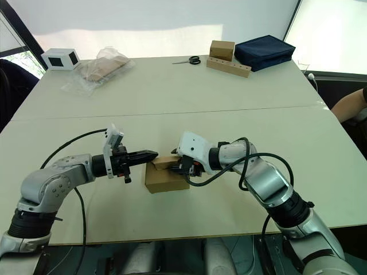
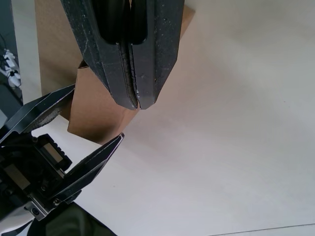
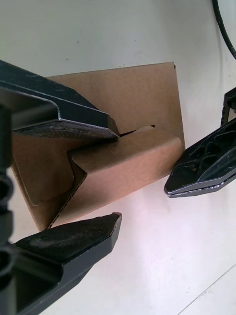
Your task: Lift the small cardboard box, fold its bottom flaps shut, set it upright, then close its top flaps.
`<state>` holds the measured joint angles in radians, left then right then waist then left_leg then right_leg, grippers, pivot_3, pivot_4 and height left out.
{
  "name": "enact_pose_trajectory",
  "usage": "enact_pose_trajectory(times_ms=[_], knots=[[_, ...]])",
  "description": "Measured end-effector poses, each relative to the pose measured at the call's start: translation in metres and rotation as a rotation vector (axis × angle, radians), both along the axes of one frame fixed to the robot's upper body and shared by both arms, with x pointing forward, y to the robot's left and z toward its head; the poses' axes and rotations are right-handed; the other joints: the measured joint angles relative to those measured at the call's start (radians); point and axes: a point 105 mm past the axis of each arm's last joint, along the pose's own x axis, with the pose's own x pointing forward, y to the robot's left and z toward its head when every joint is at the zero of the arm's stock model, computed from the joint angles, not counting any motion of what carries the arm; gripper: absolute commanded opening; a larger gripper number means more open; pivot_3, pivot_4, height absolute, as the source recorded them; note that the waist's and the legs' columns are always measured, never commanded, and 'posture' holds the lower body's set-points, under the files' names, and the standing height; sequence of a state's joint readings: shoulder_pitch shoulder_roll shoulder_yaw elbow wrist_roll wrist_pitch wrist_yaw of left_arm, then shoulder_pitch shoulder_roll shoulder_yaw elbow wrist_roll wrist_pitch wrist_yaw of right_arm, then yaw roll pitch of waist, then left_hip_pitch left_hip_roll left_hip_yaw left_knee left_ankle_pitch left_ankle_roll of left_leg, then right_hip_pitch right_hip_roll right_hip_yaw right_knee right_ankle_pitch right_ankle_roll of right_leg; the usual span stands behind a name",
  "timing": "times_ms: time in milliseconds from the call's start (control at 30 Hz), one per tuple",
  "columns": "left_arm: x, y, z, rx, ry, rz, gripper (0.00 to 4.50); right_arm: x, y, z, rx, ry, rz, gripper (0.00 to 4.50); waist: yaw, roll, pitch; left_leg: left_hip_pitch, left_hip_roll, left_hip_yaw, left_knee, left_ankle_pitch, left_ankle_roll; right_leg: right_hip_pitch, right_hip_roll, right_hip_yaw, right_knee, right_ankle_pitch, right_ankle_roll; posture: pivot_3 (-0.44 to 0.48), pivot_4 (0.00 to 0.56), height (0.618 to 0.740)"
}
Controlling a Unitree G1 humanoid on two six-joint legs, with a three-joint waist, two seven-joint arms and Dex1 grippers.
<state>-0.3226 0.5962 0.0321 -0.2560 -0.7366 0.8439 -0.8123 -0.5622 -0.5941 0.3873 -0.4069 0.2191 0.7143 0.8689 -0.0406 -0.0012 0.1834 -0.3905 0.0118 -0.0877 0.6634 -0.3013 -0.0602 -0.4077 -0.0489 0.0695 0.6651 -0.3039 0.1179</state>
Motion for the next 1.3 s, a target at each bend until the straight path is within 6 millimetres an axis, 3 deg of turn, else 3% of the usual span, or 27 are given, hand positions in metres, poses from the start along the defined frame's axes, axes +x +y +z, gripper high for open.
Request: enact_pose_trajectory(times_ms=[567, 833, 1300], knots=[[-0.002, -0.002, -0.001, 0.099, -0.088, -0.033, 0.0, -0.008, 0.002, 0.002, 0.07, 0.101, 0.038, 2.39, 0.0, 0.0, 0.0, 0.0, 0.0, 0.0, 0.0, 0.0, 0.0, 0.0, 0.0, 0.0, 0.0, 0.0, 0.0, 0.0, 0.15, 0.74], [-0.004, -0.003, 0.001, 0.098, -0.093, -0.04, 0.0, -0.027, 0.005, 0.007, 0.131, 0.17, 0.103, 2.39, 0.001, 0.0, 0.0, 0.0, 0.0, 0.0, 0.0, 0.0, 0.0, 0.0, 0.0, 0.0, 0.0, 0.0, 0.0, 0.0, 0.15, 0.74], [-0.017, -0.006, 0.015, 0.16, -0.151, -0.107, 0.0, -0.02, 0.002, 0.005, 0.152, 0.17, 0.04, 2.39, 0.0, 0.0, 0.0, 0.0, 0.0, 0.0, 0.0, 0.0, 0.0, 0.0, 0.0, 0.0, 0.0, 0.0, 0.0, 0.0, 0.15, 0.74]])
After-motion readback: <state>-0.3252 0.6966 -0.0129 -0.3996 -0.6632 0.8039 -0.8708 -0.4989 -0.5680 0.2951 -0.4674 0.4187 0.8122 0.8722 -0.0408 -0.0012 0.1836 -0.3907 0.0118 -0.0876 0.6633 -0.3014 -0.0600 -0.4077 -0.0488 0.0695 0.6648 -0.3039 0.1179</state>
